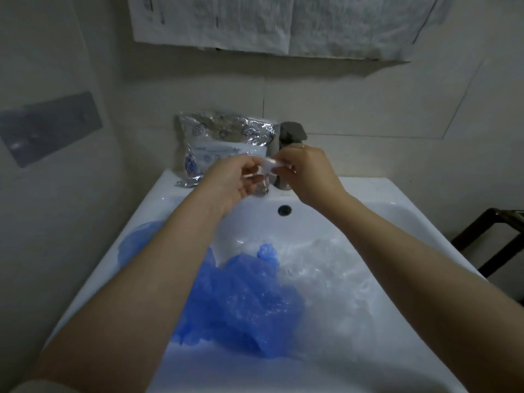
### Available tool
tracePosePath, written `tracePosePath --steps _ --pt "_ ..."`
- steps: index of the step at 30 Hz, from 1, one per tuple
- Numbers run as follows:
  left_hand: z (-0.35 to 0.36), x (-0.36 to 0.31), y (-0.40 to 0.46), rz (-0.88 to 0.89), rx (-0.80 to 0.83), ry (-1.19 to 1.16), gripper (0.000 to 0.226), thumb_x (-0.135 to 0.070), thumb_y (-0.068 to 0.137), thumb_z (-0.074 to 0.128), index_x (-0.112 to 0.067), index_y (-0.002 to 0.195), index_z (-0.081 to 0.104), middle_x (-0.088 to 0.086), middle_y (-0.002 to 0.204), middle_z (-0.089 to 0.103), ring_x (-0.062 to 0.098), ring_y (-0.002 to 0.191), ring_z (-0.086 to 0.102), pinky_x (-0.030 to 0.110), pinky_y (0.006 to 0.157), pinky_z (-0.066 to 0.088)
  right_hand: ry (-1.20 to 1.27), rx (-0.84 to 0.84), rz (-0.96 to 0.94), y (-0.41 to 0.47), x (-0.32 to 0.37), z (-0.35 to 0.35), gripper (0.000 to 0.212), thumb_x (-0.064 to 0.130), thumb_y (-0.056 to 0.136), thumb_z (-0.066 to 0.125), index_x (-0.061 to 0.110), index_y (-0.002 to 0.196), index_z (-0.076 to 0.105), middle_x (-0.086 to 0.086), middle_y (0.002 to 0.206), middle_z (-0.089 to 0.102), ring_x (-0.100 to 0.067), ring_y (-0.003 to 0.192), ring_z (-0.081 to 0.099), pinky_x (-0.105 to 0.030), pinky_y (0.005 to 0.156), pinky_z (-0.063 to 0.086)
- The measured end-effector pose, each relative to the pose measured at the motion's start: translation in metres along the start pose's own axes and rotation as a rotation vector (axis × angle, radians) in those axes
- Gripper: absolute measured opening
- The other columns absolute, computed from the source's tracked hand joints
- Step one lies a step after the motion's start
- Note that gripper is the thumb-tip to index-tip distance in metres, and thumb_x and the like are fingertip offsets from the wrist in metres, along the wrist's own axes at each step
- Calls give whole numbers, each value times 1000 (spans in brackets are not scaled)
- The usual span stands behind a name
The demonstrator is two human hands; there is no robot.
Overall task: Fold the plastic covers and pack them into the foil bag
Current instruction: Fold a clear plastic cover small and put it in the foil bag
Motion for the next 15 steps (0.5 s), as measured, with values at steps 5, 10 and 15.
tracePosePath --steps 5,10,15 --pt "-22 -67 37 361 -182 476 16 -2 89 52 -17 90 58 6 95 62 14 71 58 15 50 42 -21 -25 144 48 -11 3 18 13 85 63 -1 94 68 -19 96 60 -31 87 55 -25 64 24" --pt "-15 -99 71 574 -136 1312 65 -20 78 72 -13 136 43 11 141 37 26 123 45 25 94 35 -42 0 243 90 -27 13 21 12 86 58 8 106 65 -13 106 66 -29 100 57 -28 71 34" --pt "-10 -96 111 524 -24 1720 106 -44 63 82 -25 147 20 7 155 6 34 127 44 43 96 43 -17 25 279 135 -43 17 27 11 86 59 6 112 61 -14 114 63 -30 108 54 -28 76 35"
Point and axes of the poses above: each hand's wrist, its own y-axis towards the middle knuckle, its own z-axis out of the palm, x = y × z, the point moved 9 cm from there along y, towards the middle knuckle
